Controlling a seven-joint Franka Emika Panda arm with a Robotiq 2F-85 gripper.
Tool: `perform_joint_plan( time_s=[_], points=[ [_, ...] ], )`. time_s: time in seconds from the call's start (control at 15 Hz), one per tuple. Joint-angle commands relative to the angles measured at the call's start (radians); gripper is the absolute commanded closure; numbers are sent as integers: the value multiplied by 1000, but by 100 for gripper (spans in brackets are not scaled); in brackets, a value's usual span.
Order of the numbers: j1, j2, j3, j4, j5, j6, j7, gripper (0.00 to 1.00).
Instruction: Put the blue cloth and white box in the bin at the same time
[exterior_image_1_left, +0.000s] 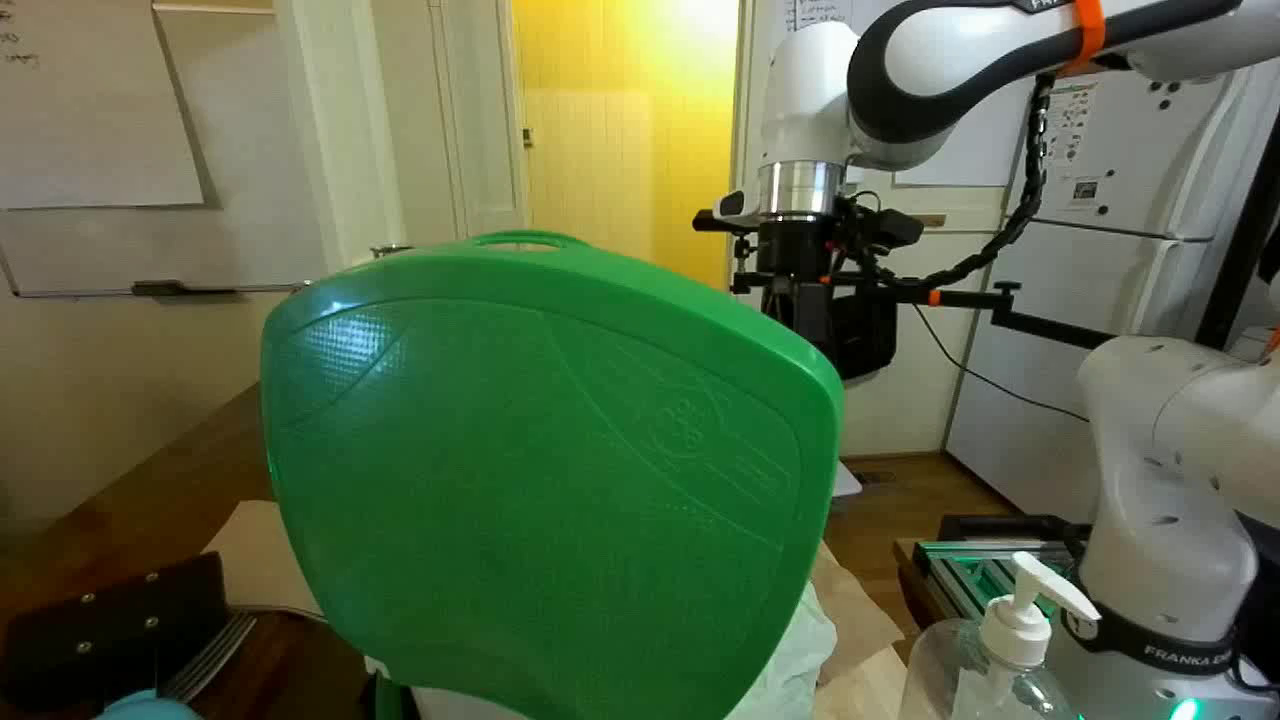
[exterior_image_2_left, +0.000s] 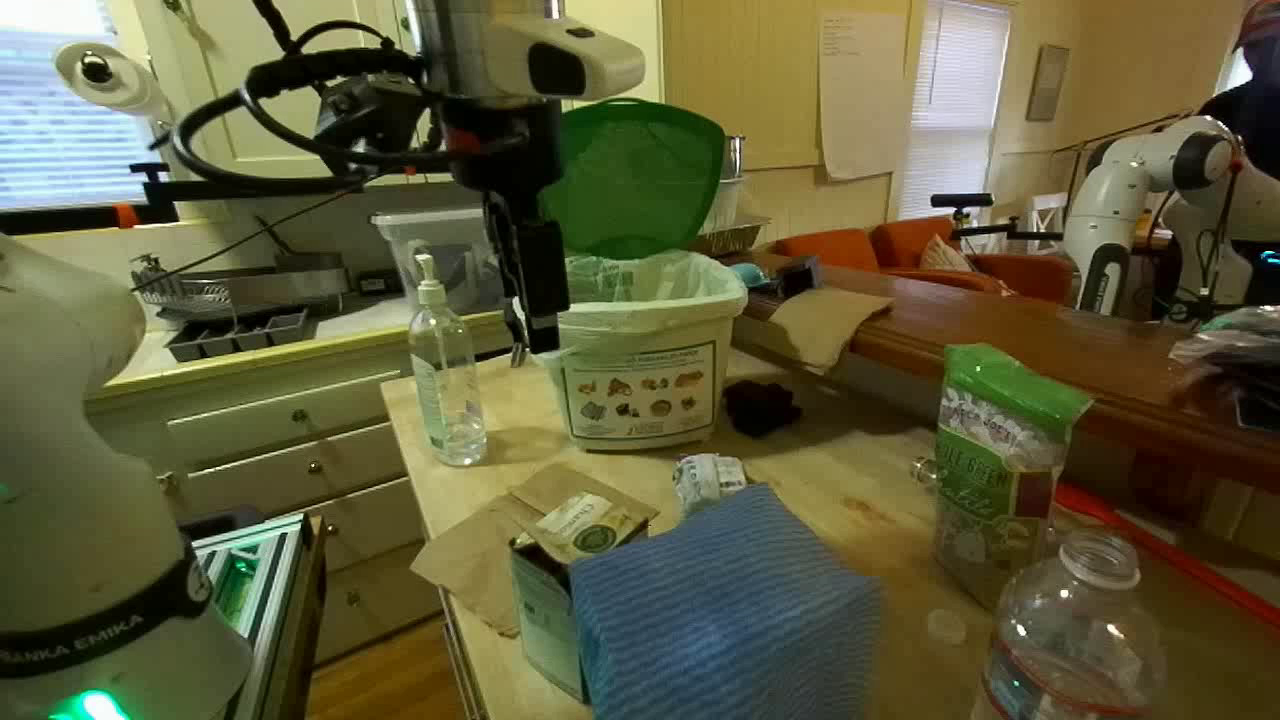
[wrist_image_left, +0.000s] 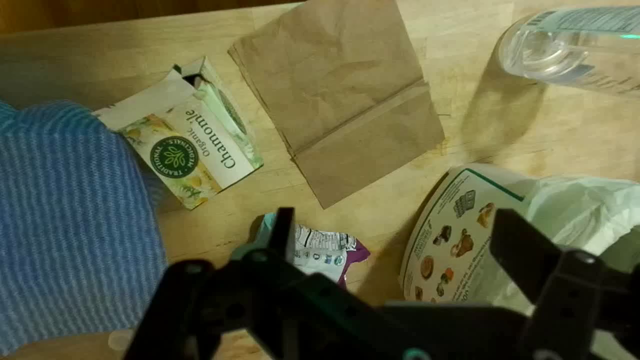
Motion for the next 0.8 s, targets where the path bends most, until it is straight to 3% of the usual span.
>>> perform_joint_plan(
  time_s=[0.0,0.27,0.73],
  points=[
    [-26,6,21,2,14,-3,-13,0],
    [-26,6,21,2,14,-3,-13,0],
    [-110,111,46,-71,-112,332,23,0]
  ],
)
